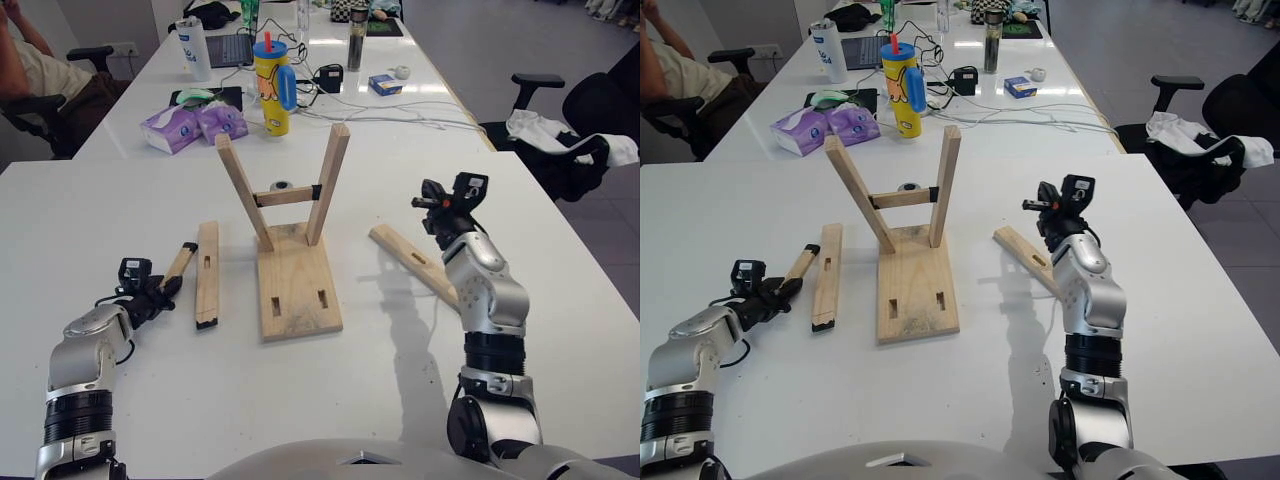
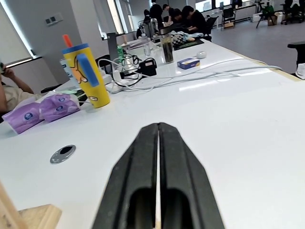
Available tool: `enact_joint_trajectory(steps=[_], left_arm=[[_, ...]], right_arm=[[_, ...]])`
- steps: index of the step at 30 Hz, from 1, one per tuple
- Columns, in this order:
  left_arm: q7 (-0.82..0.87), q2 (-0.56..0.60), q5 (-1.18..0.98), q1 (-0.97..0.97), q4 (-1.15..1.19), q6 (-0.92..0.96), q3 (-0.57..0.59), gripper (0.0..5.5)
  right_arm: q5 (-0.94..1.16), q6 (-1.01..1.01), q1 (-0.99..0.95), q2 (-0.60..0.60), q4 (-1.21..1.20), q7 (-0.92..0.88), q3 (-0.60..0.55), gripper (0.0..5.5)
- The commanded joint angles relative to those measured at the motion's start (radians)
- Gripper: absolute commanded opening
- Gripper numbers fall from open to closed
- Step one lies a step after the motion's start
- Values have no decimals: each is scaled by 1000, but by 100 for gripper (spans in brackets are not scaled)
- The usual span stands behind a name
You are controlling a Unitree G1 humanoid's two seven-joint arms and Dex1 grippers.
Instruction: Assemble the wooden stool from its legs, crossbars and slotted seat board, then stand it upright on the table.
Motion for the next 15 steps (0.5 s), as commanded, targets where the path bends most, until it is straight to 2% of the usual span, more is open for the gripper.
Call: enact_joint_trajectory(steps=[1, 7, 12, 15], left_arm=[[42, -7, 25, 0, -7, 26, -23, 136], [86, -16, 12, -118, -103, -217, 43, 129], [107, -3, 35, -266, -299, -359, 7, 129], [81, -6, 31, -337, -402, -369, -66, 129]], right_arm=[[-17, -11, -31, -10, 2, 6, 29, 0], [72, -25, -34, 21, -64, 65, 22, 0], [253, 34, -66, 40, -172, 124, -4, 81], [402, 102, -97, 49, -235, 131, -26, 134]])
